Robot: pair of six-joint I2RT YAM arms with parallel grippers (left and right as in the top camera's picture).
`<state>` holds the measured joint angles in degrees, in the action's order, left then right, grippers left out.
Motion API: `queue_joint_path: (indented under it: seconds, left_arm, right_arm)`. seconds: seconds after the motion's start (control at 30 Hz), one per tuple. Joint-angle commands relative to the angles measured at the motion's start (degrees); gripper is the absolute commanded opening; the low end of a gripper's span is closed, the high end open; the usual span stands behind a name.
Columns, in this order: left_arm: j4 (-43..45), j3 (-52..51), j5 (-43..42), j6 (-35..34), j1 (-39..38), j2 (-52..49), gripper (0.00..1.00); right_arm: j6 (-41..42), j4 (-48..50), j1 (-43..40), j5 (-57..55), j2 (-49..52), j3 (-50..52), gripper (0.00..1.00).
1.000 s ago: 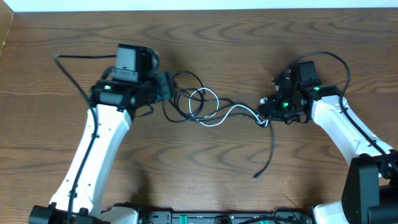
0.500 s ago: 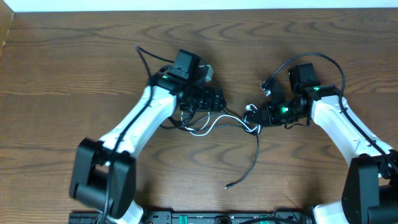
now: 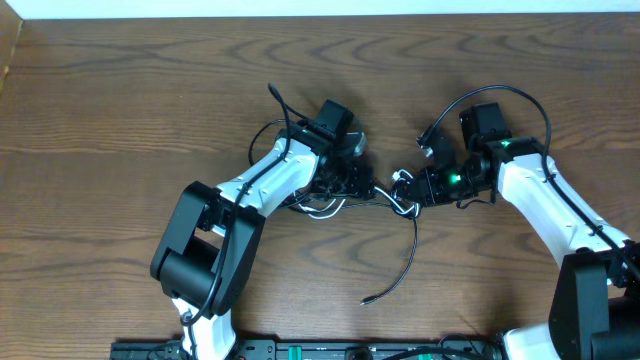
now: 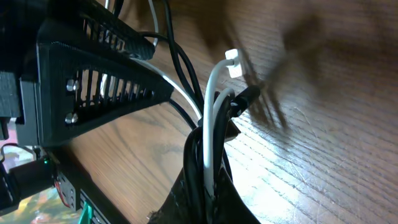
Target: Untangle cables
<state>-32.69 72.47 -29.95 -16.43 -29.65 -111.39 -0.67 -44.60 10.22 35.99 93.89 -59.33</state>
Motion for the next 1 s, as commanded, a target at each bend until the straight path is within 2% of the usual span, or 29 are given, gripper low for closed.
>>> queue_joint_path:
  seconds: [0.0,0.2,0.27,0.33,0.37,0.47,0.57,0.7,0.73,0.8,0.97]
  left_arm:
    - [-0.15,-0.04,0.09,1.14,0.04,-0.74,0.62]
    - [2.54,-0.04,-15.52,0.7,0.04,-0.74,0.68]
    - [3.08,-0.02,-17.05,-4.66,0.22,-0.74,0.68]
    - [3.61,-0.02,-16.98,-9.01,0.85,-0.7,0.54]
    - [3.98,-0.02,-16.87,-10.58,1.29,-0.68,0.53]
    - [4.5,0.22,-7.65,-14.1,3.67,1.38,0.52]
    - [4.28,0.7,1.92,-11.65,4.48,6.1,0.62]
    - [2.34,1.03,14.6,-12.9,4.92,14.29,0.69]
    - [0.79,1.01,15.67,-14.49,5.01,16.39,0.7]
    - [-1.9,1.01,15.39,-17.42,4.98,18.75,0.76]
    - [-11.69,0.55,9.51,-28.35,4.7,20.72,0.76]
  right_arm:
    - [-0.68,-0.02,0.39,1.01,-0.98,0.2,0.01]
    - [-1.44,-0.02,0.39,4.72,-0.98,0.2,0.01]
    - [1.09,0.0,0.37,4.7,-0.98,0.2,0.01]
    - [2.21,0.04,0.26,4.68,-0.98,0.2,0.01]
    - [2.34,0.09,0.26,4.68,-0.98,0.2,0.01]
    - [2.36,0.0,0.28,4.68,-0.98,0.2,0.01]
    - [5.6,1.05,0.13,4.63,-0.98,0.2,0.01]
    - [22.86,7.48,-0.11,4.7,-0.98,0.2,0.01]
    - [27.61,9.51,-0.11,5.4,-0.98,0.2,0.01]
    - [31.87,12.63,-0.09,8.46,-0.98,0.2,0.01]
    - [35.8,14.91,0.0,13.79,-0.98,0.2,0.01]
